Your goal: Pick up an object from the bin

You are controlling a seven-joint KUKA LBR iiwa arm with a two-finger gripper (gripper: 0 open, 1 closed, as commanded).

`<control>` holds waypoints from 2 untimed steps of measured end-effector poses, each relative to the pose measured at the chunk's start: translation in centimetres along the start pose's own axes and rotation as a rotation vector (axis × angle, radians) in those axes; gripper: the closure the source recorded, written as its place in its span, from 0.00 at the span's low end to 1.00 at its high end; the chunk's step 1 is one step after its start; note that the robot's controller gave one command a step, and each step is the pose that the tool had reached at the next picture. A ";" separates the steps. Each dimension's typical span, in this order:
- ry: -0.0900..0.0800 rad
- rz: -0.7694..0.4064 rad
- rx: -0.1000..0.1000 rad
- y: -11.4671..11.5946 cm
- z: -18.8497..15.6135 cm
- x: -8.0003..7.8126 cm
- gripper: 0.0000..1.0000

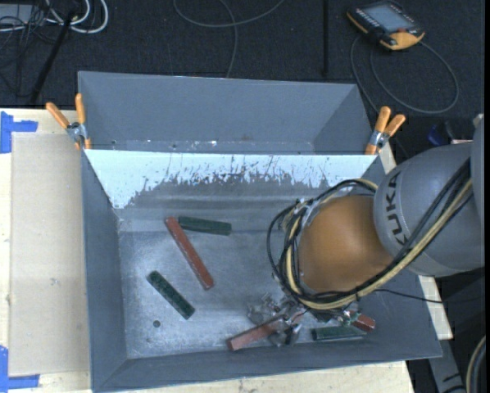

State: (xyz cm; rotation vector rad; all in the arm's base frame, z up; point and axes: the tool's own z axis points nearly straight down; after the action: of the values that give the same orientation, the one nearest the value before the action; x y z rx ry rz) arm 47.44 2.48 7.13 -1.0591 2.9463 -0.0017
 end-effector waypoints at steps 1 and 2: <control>0.000 0.000 0.000 0.0 0.0 0.0 1.00; 0.000 0.000 0.000 0.0 0.0 0.0 1.00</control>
Offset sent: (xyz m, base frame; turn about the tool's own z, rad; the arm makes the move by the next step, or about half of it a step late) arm 0.0000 -0.0001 0.0001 0.0000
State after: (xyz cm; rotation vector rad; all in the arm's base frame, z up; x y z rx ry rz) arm 47.45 2.49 7.13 -1.0596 2.9467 -0.0017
